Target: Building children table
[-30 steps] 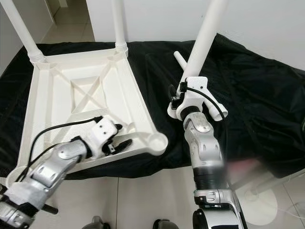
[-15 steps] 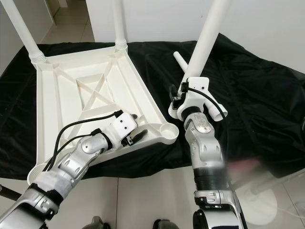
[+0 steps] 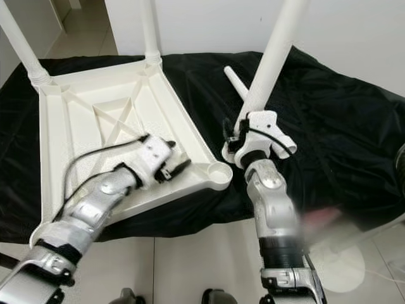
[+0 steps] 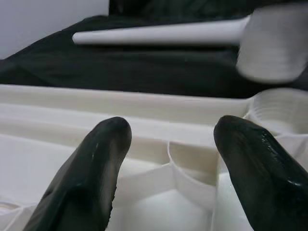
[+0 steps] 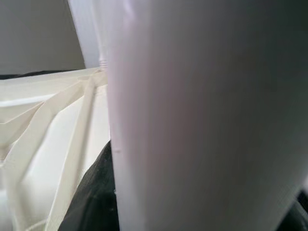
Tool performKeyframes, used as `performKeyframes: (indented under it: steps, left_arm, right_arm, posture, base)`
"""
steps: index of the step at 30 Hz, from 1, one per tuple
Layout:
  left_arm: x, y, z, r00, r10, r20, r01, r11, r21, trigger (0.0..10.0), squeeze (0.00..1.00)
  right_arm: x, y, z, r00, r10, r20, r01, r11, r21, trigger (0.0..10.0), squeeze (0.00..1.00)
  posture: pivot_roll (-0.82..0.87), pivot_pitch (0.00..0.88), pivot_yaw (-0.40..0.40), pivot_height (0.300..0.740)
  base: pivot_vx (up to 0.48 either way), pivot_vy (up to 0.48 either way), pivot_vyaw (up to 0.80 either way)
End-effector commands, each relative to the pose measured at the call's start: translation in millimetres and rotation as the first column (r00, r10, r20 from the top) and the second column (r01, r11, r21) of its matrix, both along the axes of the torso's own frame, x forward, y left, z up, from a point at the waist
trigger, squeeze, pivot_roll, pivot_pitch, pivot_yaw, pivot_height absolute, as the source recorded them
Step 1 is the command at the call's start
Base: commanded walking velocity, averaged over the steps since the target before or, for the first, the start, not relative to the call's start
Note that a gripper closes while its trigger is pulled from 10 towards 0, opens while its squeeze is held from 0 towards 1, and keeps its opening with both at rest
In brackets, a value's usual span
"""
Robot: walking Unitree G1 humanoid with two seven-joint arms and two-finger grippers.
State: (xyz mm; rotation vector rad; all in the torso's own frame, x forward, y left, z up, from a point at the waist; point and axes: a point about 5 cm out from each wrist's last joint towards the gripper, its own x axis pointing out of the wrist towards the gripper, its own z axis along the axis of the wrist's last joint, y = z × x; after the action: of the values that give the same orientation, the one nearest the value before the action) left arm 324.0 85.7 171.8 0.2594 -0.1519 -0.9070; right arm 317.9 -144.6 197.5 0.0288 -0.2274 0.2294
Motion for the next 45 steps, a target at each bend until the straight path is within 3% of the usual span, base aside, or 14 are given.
performKeyframes:
  steps: [1,8,12,17,24,34,40,45]
  left_arm:
    - [-3.7,2.6,-1,0.999,-0.04,-0.032,0.039,0.999,-0.022,10.0,0.0]
    - [-5.7,17.4,0,0.998,-0.039,-0.048,0.038,0.999,-0.034,10.0,0.0]
    - [-14.9,30.4,2,0.996,-0.037,-0.078,0.032,0.998,-0.061,10.0,0.0]
    - [-19.7,32.2,1,0.995,-0.045,-0.088,0.04,0.997,-0.061,10.0,0.0]
    - [-35.2,34.3,2,0.977,-0.146,-0.155,0.133,0.987,-0.087,10.0,0.0]
    - [-44.7,33.9,4,0.955,-0.198,-0.22,0.179,0.978,-0.102,10.0,0.0]
    - [-46.4,34.2,2,0.953,-0.191,-0.235,0.173,0.98,-0.095,10.0,0.0]
    - [-47.4,34.2,3,0.952,-0.185,-0.244,0.166,0.981,-0.098,10.0,0.0]
  right_arm:
    - [-4.0,3.5,6,0.999,0.033,0.039,-0.032,0.999,-0.01,10.0,0.0]
    - [-10.5,8.1,1,0.995,0.09,0.044,-0.088,0.995,-0.044,10.0,0.0]
    - [-16.3,12.9,-10,0.989,0.143,0.025,-0.141,0.988,-0.068,10.0,0.0]
    - [-19.2,14.4,-15,0.985,0.169,0.02,-0.167,0.983,-0.082,10.0,0.0]
    - [-24.8,13.6,-34,0.974,0.226,-0.018,-0.226,0.963,-0.145,10.0,0.0]
    - [-26.5,7.9,-50,0.953,0.302,-0.028,-0.296,0.907,-0.298,10.0,0.0]
    - [-22.3,5.0,-54,0.957,0.287,-0.031,-0.283,0.912,-0.297,10.0,0.0]
    - [-15.8,1.6,-59,0.967,0.249,-0.054,-0.255,0.937,-0.241,10.0,0.0]
  posture:
    - [-0.06,0.112,0.01,0.74]
    - [-0.05,0.111,0.002,0.74]
    - [-0.05,0.109,-0.003,0.74]
    - [-0.05,0.109,-0.003,0.74]
    - [-0.05,0.099,-0.003,0.74]
    - [-0.05,0.098,0.002,0.74]
    - [-0.04,0.101,0.001,0.74]
    - [-0.04,0.112,0.001,0.74]
  base:
    - [0.0,0.0,0.0]
    - [0.0,0.0,0.0]
    - [0.0,0.0,0.0]
    - [0.0,0.0,0.0]
    - [0.0,0.0,0.0]
    - [0.0,0.0,0.0]
    - [0.0,0.0,0.0]
    - [0.0,0.0,0.0]
